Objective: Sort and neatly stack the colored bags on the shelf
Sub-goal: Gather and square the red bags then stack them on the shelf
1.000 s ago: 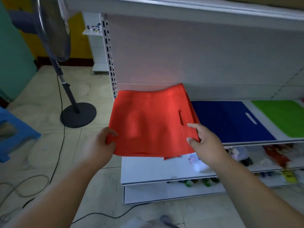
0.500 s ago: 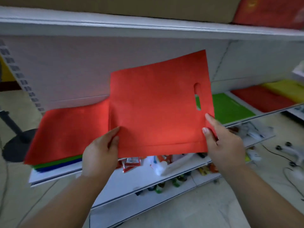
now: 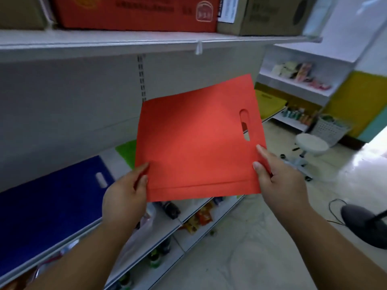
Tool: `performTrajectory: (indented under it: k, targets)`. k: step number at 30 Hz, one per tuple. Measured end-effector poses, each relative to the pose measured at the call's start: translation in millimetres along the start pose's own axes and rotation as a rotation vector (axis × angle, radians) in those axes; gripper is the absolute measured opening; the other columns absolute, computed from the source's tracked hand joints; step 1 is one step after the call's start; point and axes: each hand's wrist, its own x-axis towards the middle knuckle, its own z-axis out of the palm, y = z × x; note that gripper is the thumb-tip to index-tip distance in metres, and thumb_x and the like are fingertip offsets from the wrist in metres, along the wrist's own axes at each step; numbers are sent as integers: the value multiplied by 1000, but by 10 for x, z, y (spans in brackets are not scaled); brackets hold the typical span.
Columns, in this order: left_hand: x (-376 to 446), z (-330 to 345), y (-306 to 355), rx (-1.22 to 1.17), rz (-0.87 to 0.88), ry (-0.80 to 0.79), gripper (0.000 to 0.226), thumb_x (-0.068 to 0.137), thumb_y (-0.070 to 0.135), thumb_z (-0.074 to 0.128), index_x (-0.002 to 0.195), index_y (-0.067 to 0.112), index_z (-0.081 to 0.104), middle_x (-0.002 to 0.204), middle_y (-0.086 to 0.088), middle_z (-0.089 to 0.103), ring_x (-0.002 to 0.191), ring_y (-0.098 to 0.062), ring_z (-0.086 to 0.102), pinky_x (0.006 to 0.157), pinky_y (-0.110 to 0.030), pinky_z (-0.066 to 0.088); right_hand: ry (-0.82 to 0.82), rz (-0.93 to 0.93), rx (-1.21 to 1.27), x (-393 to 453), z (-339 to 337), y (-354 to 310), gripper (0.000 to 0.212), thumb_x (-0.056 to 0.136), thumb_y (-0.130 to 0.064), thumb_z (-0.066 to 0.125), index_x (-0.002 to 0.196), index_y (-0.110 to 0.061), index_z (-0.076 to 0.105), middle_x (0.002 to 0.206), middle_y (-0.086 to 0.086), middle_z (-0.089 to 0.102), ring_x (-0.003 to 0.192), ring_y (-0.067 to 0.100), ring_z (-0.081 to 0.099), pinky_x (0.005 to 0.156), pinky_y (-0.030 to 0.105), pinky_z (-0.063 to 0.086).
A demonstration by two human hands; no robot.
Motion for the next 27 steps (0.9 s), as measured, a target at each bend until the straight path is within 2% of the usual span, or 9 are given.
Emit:
performTrajectory:
  k: [4,7,10,15,18,20,23,24,27]
  targets:
    - [542,696,201,-31,-9,-23,35,100,30,50,132,41,58,107,11,68,70,6,50,60,-10,36,-21,45,2,618,188,520,45,98,-35,51,142,-32,47,117,1,67,90,12,57,80,34,51]
    - [987,1218,329,-46,19,-54,34,99,29,52,131,38,60,122,5,67,91,-9,61,71,-20,41,-44,82,-8,1136,307,879,46,98,-35,51,143,-31,46,134,-4,59,112,15,58,88,27,43]
    - [1366,1618,542,-37,8,-103,34,99,29,51,132,34,59,128,3,65,104,-17,63,80,-23,42,-64,125,-12,1624,326,1191,45,98,-34,52,143,-31,46,136,-4,58,115,16,58,86,26,41]
    - [1937,2089,883,-18,0,-102,34,100,27,50,133,33,58,123,5,63,96,-13,58,84,-26,45,-99,114,-6,2361,462,1623,46,98,-35,52,143,-30,46,138,-4,56,118,16,57,89,26,41]
    - [2161,2386,963,50,-11,-35,34,100,26,51,132,33,59,125,-2,65,101,-24,64,88,-35,51,-143,84,53,2782,644,1895,46,98,-35,52,143,-29,46,139,-3,56,121,16,55,94,25,40]
    - [2235,2586,1014,66,-60,16,33,100,26,50,131,33,60,117,-1,67,94,-21,63,84,-32,49,-181,33,62,3090,782,2101,46,98,-35,53,143,-28,47,137,-2,57,120,17,56,92,25,41]
    - [2266,2905,1145,80,-174,108,32,101,28,48,130,36,59,83,16,61,67,-12,58,68,-31,52,-277,-53,106,3594,1029,2415,46,97,-38,53,142,-30,47,131,0,62,113,19,60,90,28,48]
    - [2277,3018,1188,90,-210,141,32,101,29,48,129,37,59,76,17,60,61,-12,58,61,-31,52,-318,-89,124,3781,1112,2509,47,97,-38,53,142,-30,47,129,1,63,112,20,61,89,31,50]
    - [2266,3305,1358,162,-309,212,33,102,28,45,132,36,57,74,3,65,56,-17,58,50,-27,45,-475,-190,149,4240,1299,2738,47,98,-35,53,143,-26,45,132,4,61,118,21,58,92,33,49]
